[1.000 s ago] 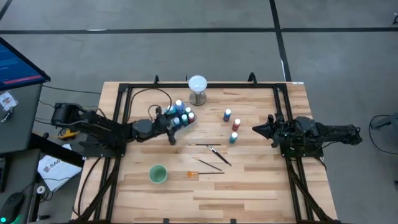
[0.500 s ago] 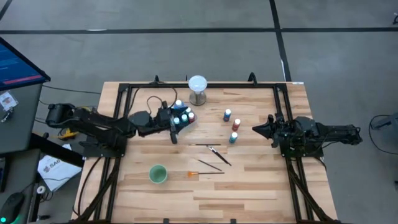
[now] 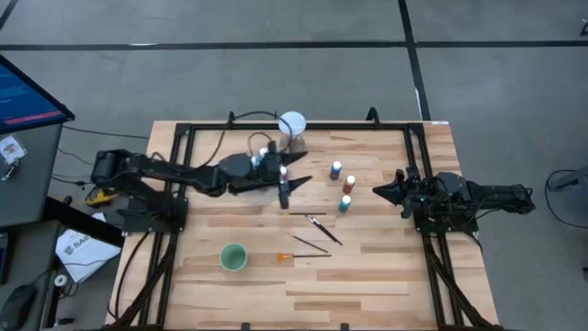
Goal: Pick & Place Paint Supplies
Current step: Put the small blue bottle into the white bin
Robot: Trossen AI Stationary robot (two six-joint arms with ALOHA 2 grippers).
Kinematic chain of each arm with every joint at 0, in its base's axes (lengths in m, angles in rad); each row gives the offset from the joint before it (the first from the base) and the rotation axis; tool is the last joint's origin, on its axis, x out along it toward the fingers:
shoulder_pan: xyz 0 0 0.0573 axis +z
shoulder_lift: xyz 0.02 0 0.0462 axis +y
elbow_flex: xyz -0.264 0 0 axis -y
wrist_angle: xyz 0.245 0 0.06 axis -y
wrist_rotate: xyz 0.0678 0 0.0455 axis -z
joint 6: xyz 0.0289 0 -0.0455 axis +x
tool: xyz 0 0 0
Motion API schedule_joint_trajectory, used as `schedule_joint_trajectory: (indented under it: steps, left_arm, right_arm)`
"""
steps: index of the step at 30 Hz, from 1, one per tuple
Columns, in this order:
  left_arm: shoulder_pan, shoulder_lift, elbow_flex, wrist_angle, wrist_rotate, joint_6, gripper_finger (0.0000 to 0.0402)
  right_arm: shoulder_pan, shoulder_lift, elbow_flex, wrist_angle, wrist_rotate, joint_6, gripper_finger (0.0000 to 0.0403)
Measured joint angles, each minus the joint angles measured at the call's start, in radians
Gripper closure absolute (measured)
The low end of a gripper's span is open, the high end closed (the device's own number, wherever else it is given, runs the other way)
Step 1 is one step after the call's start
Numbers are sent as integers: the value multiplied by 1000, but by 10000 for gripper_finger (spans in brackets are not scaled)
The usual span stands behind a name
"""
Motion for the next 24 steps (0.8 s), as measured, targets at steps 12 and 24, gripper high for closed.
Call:
schedule_joint_trajectory:
  steps: [12, 24]
  left_arm:
    - [95, 299, 244, -2, 129, 0, 171]
    - [173, 513, 309, -1, 173, -11, 171]
  right_arm:
    - [0, 0, 0, -4, 0, 0, 395]
    - [0, 0, 0, -4, 0, 0, 394]
